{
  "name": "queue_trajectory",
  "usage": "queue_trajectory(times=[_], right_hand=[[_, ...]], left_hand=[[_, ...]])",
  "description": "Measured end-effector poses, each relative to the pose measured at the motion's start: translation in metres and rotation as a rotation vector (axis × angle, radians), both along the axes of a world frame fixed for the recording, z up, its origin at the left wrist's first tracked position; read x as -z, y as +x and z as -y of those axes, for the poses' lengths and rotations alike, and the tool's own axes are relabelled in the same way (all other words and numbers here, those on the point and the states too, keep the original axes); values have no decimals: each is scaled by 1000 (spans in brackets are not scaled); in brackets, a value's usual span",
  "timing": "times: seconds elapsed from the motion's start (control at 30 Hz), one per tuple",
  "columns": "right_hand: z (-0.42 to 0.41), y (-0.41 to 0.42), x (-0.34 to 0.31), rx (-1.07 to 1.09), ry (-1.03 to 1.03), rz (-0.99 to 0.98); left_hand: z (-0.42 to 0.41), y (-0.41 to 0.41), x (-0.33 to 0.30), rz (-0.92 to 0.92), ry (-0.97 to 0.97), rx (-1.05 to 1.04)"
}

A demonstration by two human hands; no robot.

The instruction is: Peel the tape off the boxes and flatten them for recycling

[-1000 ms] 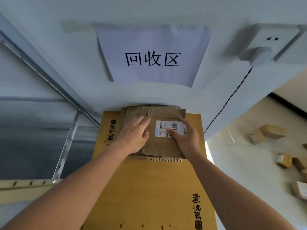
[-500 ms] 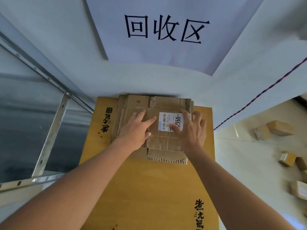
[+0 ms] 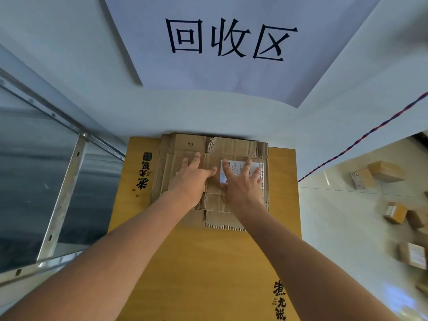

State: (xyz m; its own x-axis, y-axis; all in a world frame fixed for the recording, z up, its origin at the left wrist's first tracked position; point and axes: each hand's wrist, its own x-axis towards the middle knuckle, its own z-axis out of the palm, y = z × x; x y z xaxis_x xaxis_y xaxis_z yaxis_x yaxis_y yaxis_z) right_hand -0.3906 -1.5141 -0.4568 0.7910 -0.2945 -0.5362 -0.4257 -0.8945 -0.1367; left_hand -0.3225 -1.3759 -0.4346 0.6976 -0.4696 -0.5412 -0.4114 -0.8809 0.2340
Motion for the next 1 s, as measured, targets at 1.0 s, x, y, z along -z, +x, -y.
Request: queue_trajectory(times=[1.0], right_hand=[[-12,-15,-62,95,-21,333]], left_hand=[[-13,6,-61,123,42,272]])
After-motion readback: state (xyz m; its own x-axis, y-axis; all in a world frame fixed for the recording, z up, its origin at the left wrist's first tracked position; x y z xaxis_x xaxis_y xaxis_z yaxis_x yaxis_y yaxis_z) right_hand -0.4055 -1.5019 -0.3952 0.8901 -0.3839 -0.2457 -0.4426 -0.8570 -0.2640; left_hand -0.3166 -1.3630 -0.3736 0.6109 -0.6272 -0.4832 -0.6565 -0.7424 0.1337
